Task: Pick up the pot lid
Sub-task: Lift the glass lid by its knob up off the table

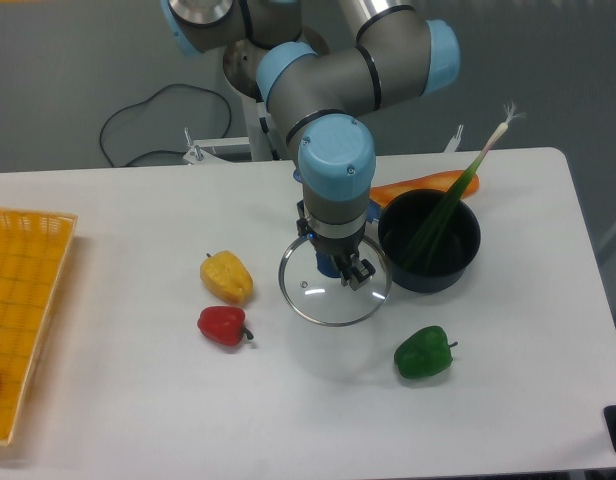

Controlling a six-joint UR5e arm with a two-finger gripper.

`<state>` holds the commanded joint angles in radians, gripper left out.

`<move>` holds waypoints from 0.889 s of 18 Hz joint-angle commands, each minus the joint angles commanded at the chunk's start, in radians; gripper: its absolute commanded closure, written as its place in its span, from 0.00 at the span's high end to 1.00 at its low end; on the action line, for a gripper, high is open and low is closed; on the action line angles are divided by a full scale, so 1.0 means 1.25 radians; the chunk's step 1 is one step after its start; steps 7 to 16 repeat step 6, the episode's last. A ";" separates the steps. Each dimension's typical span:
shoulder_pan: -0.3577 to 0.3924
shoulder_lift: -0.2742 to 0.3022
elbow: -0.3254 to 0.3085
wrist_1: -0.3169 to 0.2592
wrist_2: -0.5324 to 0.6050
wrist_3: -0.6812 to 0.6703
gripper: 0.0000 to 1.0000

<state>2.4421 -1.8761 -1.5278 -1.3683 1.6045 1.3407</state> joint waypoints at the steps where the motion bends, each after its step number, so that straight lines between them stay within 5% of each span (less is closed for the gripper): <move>1: 0.000 0.000 0.000 0.001 0.001 -0.001 0.47; 16: 0.000 0.000 0.000 0.001 0.000 -0.004 0.47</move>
